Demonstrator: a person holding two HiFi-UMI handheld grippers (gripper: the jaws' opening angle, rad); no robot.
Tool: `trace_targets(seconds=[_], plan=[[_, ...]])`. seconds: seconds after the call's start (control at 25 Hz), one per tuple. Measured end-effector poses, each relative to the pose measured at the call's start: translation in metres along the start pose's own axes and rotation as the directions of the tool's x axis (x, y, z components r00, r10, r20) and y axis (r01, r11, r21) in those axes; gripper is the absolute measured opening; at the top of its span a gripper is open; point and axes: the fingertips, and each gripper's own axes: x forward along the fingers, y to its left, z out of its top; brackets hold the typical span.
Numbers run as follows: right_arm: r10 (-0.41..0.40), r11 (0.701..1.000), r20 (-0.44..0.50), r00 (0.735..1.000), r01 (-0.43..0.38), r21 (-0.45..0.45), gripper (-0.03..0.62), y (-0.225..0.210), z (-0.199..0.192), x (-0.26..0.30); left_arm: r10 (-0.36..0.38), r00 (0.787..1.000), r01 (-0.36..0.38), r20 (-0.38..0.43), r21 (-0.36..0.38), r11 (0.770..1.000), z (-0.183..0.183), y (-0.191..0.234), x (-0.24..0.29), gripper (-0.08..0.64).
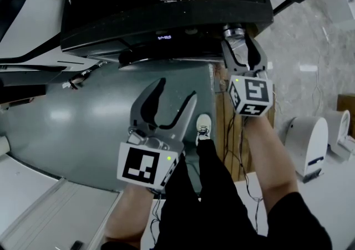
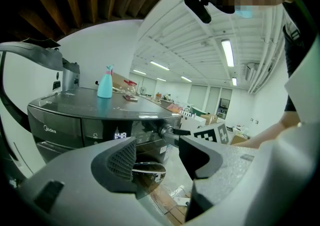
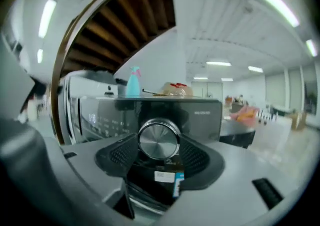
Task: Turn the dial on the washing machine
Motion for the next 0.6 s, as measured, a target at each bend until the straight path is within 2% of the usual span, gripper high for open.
trace_targets(seconds=[0.08,0.16,0.6], plan=[[0.023,0.982,0.015,1.000,-0.026,0.186,0.258,-0.0040,-0.0024,-0.0003,0.000,1.000,0.000,0.004,0.000,1.000,0.0006,0.0005,-0.0003,0.250],[0.029,0.968,0.025,0.999,-0.034,0.249,0.261,-0.0053,-0.0030,-0.0009,-0.002,1.000,0.002,0.008,0.001,1.000,0.0017,0.0002,-0.0009,0.250],[0.020,0.972,0.020,1.000,-0.024,0.232,0.262,-0.0057,-0.0047,-0.0020,-0.001,1.000,0.001,0.006,-0.006,1.000,0.0006,-0.0010,-0.0033,0.250]])
